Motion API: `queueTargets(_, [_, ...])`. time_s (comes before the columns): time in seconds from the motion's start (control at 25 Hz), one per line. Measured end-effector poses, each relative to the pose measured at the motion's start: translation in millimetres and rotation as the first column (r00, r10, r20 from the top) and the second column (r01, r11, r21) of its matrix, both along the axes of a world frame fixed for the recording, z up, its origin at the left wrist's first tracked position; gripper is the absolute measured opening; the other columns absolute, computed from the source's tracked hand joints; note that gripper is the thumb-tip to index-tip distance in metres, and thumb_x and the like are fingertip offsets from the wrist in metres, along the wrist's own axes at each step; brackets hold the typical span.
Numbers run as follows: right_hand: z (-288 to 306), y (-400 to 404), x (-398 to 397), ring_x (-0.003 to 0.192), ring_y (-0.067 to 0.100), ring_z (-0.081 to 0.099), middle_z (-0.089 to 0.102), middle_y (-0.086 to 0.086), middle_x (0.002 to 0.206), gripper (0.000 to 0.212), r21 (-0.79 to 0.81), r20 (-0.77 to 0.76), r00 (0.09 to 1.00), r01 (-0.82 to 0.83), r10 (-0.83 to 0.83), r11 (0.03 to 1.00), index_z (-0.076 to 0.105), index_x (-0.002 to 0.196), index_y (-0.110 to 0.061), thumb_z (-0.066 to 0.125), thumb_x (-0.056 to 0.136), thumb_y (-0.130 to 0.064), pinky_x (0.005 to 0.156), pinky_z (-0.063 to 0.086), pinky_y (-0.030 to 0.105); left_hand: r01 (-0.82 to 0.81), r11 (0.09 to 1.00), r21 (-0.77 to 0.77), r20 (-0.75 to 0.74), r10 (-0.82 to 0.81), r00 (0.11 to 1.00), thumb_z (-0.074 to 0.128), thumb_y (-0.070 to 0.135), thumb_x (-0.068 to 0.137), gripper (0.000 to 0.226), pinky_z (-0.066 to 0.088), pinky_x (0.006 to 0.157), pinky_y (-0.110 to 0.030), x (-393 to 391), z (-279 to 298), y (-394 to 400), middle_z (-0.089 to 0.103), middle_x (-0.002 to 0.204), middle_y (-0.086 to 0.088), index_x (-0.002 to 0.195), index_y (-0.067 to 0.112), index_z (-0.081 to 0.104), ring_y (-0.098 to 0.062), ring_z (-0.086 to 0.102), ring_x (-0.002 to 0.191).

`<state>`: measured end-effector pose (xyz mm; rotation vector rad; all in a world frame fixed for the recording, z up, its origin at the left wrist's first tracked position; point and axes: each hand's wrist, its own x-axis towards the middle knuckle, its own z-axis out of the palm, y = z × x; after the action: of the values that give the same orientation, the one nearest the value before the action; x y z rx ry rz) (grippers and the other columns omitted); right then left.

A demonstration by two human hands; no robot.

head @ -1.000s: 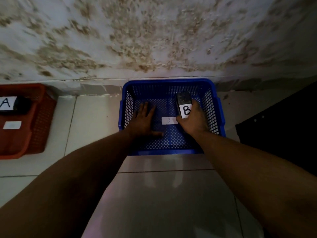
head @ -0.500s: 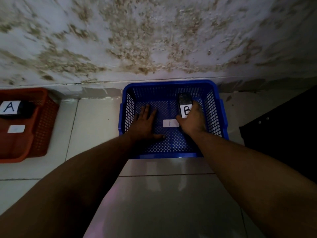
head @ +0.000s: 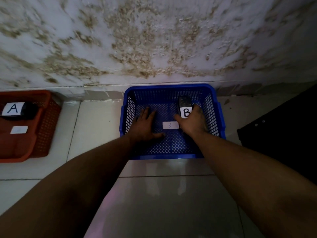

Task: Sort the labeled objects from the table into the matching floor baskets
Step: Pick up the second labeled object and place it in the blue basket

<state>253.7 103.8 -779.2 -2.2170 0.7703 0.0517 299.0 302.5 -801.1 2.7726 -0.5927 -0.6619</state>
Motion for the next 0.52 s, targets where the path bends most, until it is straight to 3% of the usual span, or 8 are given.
queueTargets(0.16, [15.9, -5.3, 0.4, 0.119, 0.037, 0.049, 0.051, 0.017, 0.134, 0.089, -0.105, -0.017, 0.997, -0.081, 0.079, 0.991, 0.036, 0.136, -0.009, 0.064, 0.07, -0.061, 0.095, 0.046, 0.048, -0.015, 0.997, -0.08, 0.03, 0.018, 0.999, 0.059, 0.067, 0.08, 0.102, 0.015, 0.119, -0.051, 2.3, 16.5, 0.3, 0.005, 0.164, -0.011, 0.154, 0.018, 0.01, -0.029, 0.008, 0.149])
queueTargets(0.32, [53.0, -11.0, 4.7, 0.138, 0.035, 0.032, 0.035, 0.017, 0.152, 0.092, -0.222, -0.015, 0.972, -0.231, 0.234, 0.947, 0.024, 0.148, -0.009, 0.059, 0.079, -0.061, 0.112, 0.03, 0.047, 0.006, 0.974, -0.226, 0.106, 0.019, 0.994, 0.056, 0.055, 0.089, 0.081, 0.018, 0.119, -0.044, 5.1, 51.9, 0.9, 0.018, 0.162, -0.011, 0.152, 0.016, 0.022, -0.029, 0.017, 0.148])
queueTargets(0.52, [154.2, -4.0, -0.8, 0.147, 0.03, 0.014, 0.019, 0.011, 0.161, 0.086, -0.352, -0.032, 0.919, -0.378, 0.392, 0.856, 0.017, 0.152, -0.015, 0.05, 0.087, -0.06, 0.117, 0.02, 0.049, 0.017, 0.946, -0.325, 0.139, 0.03, 0.99, 0.058, 0.048, 0.091, 0.074, 0.023, 0.118, -0.045, -3.2, 148.1, 3.4, 0.023, 0.16, -0.01, 0.151, 0.017, 0.028, -0.026, 0.022, 0.147])
